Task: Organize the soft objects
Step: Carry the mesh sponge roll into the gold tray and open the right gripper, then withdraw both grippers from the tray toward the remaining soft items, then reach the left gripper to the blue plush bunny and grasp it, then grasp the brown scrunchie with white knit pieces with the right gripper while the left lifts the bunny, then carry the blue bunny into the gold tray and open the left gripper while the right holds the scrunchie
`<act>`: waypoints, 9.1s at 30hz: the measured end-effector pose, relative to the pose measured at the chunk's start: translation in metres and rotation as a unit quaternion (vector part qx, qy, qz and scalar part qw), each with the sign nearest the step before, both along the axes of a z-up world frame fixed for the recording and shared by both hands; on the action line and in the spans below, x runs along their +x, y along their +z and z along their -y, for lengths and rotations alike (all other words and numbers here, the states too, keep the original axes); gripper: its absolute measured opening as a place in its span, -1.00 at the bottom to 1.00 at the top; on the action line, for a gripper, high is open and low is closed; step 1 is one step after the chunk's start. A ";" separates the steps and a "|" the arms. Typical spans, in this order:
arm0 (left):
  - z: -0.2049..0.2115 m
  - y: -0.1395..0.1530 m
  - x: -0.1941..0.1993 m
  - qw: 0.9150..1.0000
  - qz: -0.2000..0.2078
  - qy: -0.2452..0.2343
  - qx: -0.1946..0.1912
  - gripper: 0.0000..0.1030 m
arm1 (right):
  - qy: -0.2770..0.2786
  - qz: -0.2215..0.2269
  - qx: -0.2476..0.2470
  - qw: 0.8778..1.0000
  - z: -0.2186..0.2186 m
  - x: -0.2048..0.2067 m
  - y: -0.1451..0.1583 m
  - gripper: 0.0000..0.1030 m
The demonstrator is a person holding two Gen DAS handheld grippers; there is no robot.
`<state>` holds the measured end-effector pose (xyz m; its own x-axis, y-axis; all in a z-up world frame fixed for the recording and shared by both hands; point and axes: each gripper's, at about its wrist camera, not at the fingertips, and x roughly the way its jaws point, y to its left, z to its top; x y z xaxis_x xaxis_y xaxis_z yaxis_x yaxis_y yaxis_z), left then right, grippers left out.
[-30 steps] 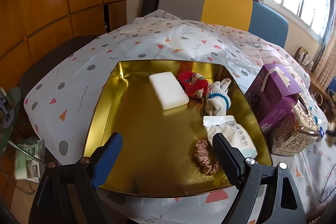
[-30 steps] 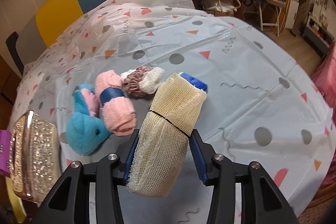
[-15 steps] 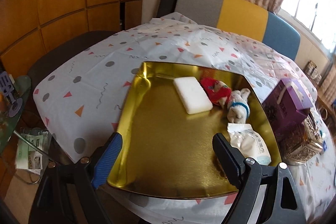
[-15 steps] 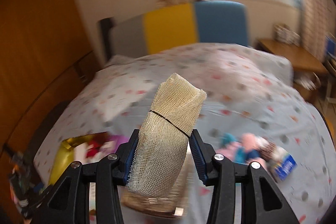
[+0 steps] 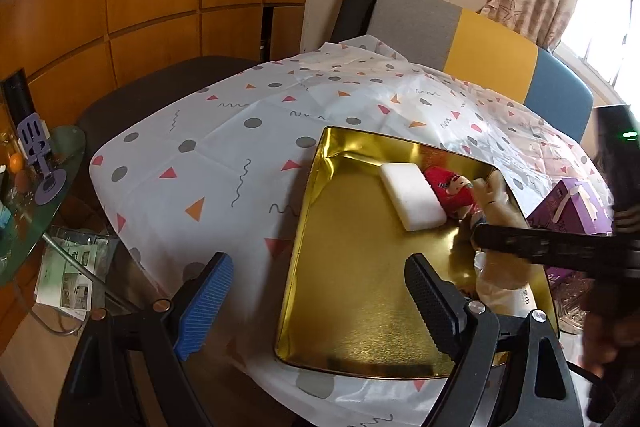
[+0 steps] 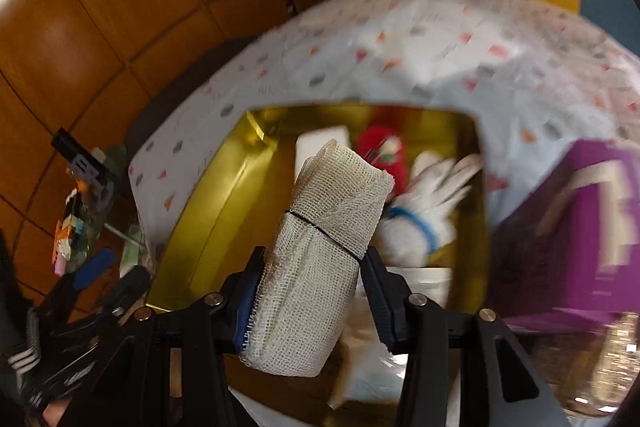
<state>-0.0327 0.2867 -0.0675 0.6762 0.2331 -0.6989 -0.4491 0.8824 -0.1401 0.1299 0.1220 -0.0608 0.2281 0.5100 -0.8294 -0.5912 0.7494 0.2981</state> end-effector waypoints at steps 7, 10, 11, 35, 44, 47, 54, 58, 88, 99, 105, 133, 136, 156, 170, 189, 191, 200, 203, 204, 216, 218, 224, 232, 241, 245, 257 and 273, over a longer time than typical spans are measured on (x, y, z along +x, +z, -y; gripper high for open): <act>0.001 -0.007 -0.001 1.000 -0.007 -0.001 -0.006 0.71 | -0.013 -0.034 -0.008 0.999 -0.009 0.009 -0.029 0.11; 0.003 -0.008 0.000 1.000 -0.009 -0.006 -0.007 0.71 | -0.019 -0.032 -0.007 0.999 -0.003 0.006 -0.027 0.17; 0.004 -0.008 0.000 1.000 -0.008 -0.007 -0.006 0.71 | -0.020 -0.028 -0.006 0.999 -0.001 0.004 -0.025 0.17; 0.034 0.002 0.007 0.999 -0.019 -0.041 0.020 0.71 | -0.096 0.181 0.002 0.979 0.126 -0.028 0.084 0.17; 0.052 0.001 0.013 0.997 -0.029 -0.066 0.029 0.71 | -0.210 0.198 -0.030 0.957 0.240 -0.010 0.096 0.17; 0.055 -0.002 0.015 0.997 -0.035 -0.071 0.024 0.71 | -0.263 0.203 -0.047 0.942 0.291 -0.005 0.094 0.17; 0.064 0.008 0.017 0.995 -0.019 -0.090 0.026 0.69 | -0.444 0.161 -0.128 0.872 0.427 0.025 0.044 0.17; 0.084 0.032 0.025 0.992 0.006 -0.121 0.038 0.69 | -0.534 0.117 -0.137 0.826 0.491 0.018 -0.001 0.17; 0.444 0.077 0.153 0.864 -0.033 -0.501 0.026 0.55 | -0.635 -0.023 0.044 0.771 0.564 -0.004 -0.025 0.17; 0.490 0.035 0.210 0.873 -0.108 -0.474 0.036 0.60 | -0.642 -0.033 0.084 0.761 0.573 -0.008 -0.026 0.17; 0.519 -0.002 0.235 0.874 -0.144 -0.460 0.064 0.60 | -0.636 -0.031 0.097 0.765 0.571 -0.008 -0.023 0.17; 0.498 -0.046 0.101 0.825 -0.066 -0.556 0.079 -0.20 | -0.674 -0.071 0.145 0.721 0.594 -0.024 -0.041 0.17; 0.495 -0.047 0.103 0.826 -0.061 -0.556 0.072 -0.20 | -0.675 -0.079 0.140 0.721 0.595 -0.024 -0.044 0.17; 0.468 -0.054 0.111 0.831 -0.054 -0.554 -0.018 -0.17 | -0.382 0.023 -0.119 0.916 0.499 0.091 0.013 0.17; 0.463 -0.055 0.111 0.835 -0.053 -0.547 -0.035 -0.12 | -0.346 -0.076 -0.152 0.923 0.502 0.122 -0.055 -0.45; 0.458 -0.050 0.102 0.848 -0.073 -0.524 -0.022 -0.14 | -0.360 -0.155 -0.074 0.917 0.480 0.012 -0.054 -0.43; 0.459 -0.049 0.100 0.848 -0.075 -0.524 -0.017 -0.14 | -0.377 -0.140 -0.067 0.913 0.479 0.006 -0.054 -0.43; 0.458 -0.017 0.103 0.853 -0.060 -0.518 -0.021 -0.17 | -0.388 -0.142 -0.041 0.910 0.487 0.000 -0.053 -0.43; 0.458 -0.004 0.107 0.854 -0.051 -0.517 -0.020 -0.17 | -0.388 -0.142 -0.036 0.910 0.492 -0.001 -0.053 -0.42; 0.458 0.001 0.109 0.854 -0.050 -0.518 -0.016 -0.17 | -0.388 -0.143 -0.035 0.910 0.494 -0.002 -0.053 -0.42; 0.441 0.074 0.160 0.878 0.002 -0.478 -0.017 -0.18 | -0.366 -0.126 -0.080 0.919 0.478 0.004 -0.054 -0.36; 0.426 0.089 0.169 0.886 0.018 -0.463 -0.019 -0.18 | -0.364 -0.124 -0.084 0.919 0.477 0.005 -0.054 -0.37; 0.362 0.116 0.187 0.913 0.046 -0.404 -0.021 -0.18 | -0.363 -0.117 -0.087 0.920 0.476 0.007 -0.055 -0.38; 0.253 0.129 0.181 0.943 0.071 -0.326 -0.023 -0.18 | -0.358 -0.110 -0.096 0.922 0.477 0.009 -0.054 -0.38; 0.103 0.095 0.135 0.979 0.049 -0.194 -0.033 -0.18 | -0.318 -0.058 -0.164 0.932 0.456 0.007 -0.051 -0.39; 0.043 0.068 0.098 0.991 0.031 -0.123 -0.046 -0.18 | -0.317 -0.057 -0.166 0.932 0.457 0.007 -0.051 -0.39; 0.000 0.010 0.055 0.996 -0.017 -0.074 -0.054 -0.18 | -0.316 -0.051 -0.176 0.931 0.453 0.007 -0.052 -0.39; -0.013 -0.006 0.148 0.996 -0.054 -0.064 -0.003 0.18 | -0.317 -0.049 -0.178 0.930 0.452 0.006 -0.052 -0.39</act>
<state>0.1154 0.2998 -0.0732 0.6215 0.1458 -0.7697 -0.3453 0.9329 -0.1022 0.1357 -0.3296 -0.1127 0.3041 -0.0133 -0.9525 0.0208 0.9998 -0.0073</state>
